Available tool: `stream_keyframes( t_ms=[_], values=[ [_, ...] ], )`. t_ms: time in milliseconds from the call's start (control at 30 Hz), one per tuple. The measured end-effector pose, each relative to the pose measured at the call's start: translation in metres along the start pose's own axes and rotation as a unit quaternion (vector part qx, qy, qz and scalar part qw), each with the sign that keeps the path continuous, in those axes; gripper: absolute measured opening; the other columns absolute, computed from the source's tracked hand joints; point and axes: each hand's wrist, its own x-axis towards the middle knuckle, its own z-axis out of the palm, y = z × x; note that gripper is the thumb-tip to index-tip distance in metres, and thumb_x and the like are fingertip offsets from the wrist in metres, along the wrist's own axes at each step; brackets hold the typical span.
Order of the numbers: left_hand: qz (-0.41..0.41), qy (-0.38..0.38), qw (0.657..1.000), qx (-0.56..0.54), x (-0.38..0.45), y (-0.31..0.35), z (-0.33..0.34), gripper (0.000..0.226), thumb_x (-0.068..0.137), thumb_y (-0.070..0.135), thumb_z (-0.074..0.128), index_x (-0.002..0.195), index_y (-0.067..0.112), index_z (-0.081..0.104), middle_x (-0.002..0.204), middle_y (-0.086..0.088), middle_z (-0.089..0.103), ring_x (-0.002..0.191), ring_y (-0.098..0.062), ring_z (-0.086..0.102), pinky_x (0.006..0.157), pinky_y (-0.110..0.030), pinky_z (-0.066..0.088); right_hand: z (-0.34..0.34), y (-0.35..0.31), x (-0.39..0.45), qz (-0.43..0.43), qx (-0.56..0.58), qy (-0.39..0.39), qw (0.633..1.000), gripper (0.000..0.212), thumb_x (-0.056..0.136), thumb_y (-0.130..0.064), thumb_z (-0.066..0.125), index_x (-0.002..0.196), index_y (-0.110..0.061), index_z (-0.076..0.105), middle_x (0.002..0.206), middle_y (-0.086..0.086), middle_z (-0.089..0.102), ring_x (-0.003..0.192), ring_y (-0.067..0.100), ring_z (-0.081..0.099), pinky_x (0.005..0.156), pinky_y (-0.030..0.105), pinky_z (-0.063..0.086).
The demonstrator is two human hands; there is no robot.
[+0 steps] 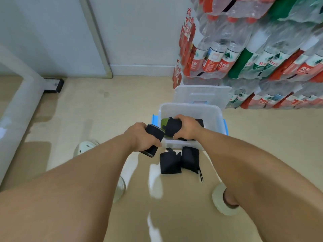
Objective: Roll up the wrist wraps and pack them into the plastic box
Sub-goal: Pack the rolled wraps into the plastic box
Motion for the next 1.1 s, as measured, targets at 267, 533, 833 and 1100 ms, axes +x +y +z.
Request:
stream_keyframes(
  t_ms=[267, 533, 833, 1100],
  values=[
    [-0.011, 0.013, 1.000, -0.021, 0.009, 0.000, 0.007, 0.054, 0.070, 0.030, 0.089, 0.110, 0.019, 0.056, 0.106, -0.005, 0.066, 0.098, -0.027, 0.068, 0.092, -0.043, 0.058, 0.019, 0.010, 0.033, -0.009, 0.003, -0.128, 0.992, 0.089, 0.078, -0.035, 0.087, 0.155, -0.019, 0.043, 0.154, 0.006, 0.047, 0.138, 0.027, 0.047, 0.115, 0.038, 0.040],
    [-0.010, 0.016, 1.000, -0.011, 0.004, 0.003, 0.012, 0.053, 0.071, 0.031, 0.089, 0.110, 0.020, 0.056, 0.104, -0.002, 0.066, 0.097, -0.024, 0.068, 0.091, -0.042, 0.058, 0.026, 0.011, 0.033, 0.005, -0.022, -0.086, 0.996, 0.067, 0.077, -0.015, 0.087, 0.138, -0.014, 0.059, 0.135, 0.006, 0.061, 0.120, 0.027, 0.059, 0.091, 0.031, 0.048],
    [-0.010, 0.011, 1.000, -0.010, 0.002, 0.005, 0.013, 0.052, 0.072, 0.030, 0.089, 0.110, 0.020, 0.055, 0.104, -0.002, 0.065, 0.098, -0.025, 0.067, 0.092, -0.040, 0.058, 0.022, 0.018, 0.035, 0.022, 0.037, -0.099, 0.994, 0.054, 0.083, -0.023, 0.085, 0.133, -0.016, 0.065, 0.133, 0.002, 0.065, 0.123, 0.022, 0.060, 0.108, 0.034, 0.045],
    [0.000, 0.007, 0.999, 0.032, -0.002, 0.012, 0.014, 0.056, 0.070, 0.034, 0.090, 0.113, 0.020, 0.057, 0.105, -0.002, 0.066, 0.099, -0.024, 0.067, 0.093, -0.041, 0.057, 0.040, 0.014, 0.034, 0.019, -0.008, -0.037, 0.999, 0.029, 0.083, -0.010, 0.079, 0.105, -0.027, 0.070, 0.114, -0.002, 0.071, 0.098, 0.018, 0.065, 0.087, 0.032, 0.054]
  ],
)
